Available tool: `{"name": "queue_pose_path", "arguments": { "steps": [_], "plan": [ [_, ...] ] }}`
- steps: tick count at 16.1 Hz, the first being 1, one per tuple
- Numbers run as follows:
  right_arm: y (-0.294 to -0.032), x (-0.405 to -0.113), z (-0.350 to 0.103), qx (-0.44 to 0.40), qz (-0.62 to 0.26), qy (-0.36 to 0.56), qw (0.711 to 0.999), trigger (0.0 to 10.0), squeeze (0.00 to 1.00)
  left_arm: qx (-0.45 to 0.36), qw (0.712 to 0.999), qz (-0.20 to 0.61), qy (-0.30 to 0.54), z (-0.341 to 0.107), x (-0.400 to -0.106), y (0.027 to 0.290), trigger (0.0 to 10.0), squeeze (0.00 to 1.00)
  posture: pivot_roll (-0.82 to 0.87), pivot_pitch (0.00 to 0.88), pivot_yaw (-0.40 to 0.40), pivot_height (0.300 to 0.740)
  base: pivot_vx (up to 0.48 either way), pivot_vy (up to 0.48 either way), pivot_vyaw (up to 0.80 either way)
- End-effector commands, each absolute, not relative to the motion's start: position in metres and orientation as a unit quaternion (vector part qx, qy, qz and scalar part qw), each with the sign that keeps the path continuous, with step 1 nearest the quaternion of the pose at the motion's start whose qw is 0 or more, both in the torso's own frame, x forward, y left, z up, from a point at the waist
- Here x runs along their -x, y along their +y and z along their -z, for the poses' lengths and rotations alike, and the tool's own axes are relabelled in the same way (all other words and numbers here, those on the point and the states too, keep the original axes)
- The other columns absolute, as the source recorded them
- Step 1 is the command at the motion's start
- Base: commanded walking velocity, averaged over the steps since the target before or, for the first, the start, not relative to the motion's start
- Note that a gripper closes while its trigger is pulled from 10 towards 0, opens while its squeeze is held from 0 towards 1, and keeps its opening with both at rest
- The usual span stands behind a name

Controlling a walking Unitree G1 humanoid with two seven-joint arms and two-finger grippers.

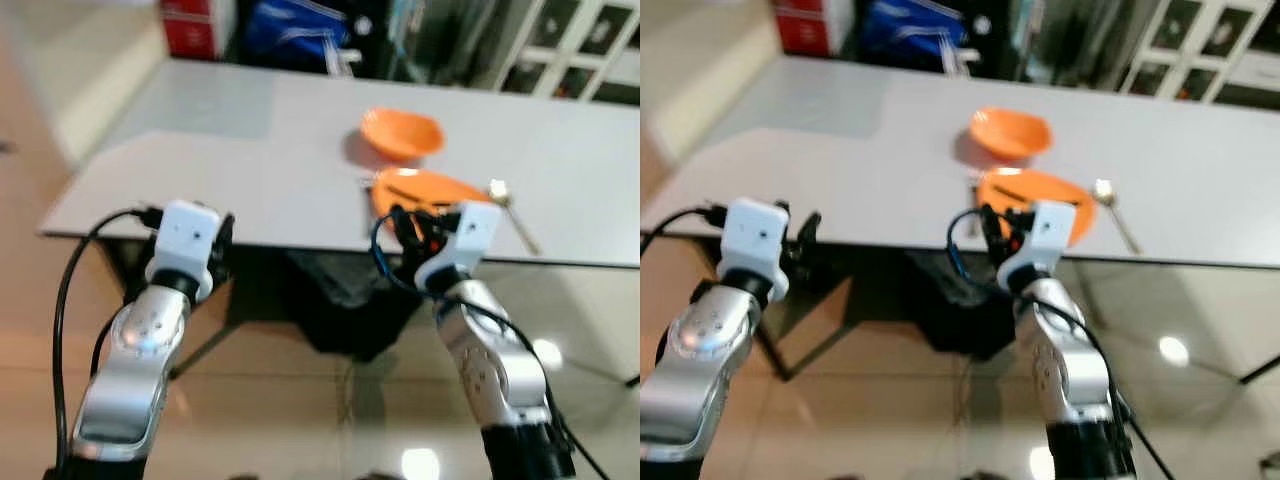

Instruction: Setting the table

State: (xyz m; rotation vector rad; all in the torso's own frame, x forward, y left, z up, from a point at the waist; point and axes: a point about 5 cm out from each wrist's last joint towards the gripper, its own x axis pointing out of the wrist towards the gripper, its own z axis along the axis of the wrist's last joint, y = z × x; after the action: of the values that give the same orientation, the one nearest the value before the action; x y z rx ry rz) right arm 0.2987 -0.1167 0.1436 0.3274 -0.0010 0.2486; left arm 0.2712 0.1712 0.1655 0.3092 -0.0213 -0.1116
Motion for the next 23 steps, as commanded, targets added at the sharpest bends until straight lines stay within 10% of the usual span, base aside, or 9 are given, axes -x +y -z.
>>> {"name": "queue_pose_path", "arguments": {
  "steps": [1, 23],
  "plan": [
    [-0.121, -0.297, -0.143, -0.156, -0.123, 0.008, 0.98, 10.0, 0.0, -0.153, 0.986, 0.066, -0.017, -0.167, -0.27, 0.164, 10.0, 0.0, 0.03, 0.0, -0.059, 0.74, 0.0, 0.48, 0.0],
    [-0.112, -0.305, -0.17, -0.155, -0.142, -0.035, 0.977, 10.0, 0.0, -0.146, 0.985, 0.05, -0.071, -0.201, -0.286, 0.167, 10.0, 0.0, 0.03, 0.0, -0.041, 0.74, 0.0, 0.48, -0.18]
  ]
}}
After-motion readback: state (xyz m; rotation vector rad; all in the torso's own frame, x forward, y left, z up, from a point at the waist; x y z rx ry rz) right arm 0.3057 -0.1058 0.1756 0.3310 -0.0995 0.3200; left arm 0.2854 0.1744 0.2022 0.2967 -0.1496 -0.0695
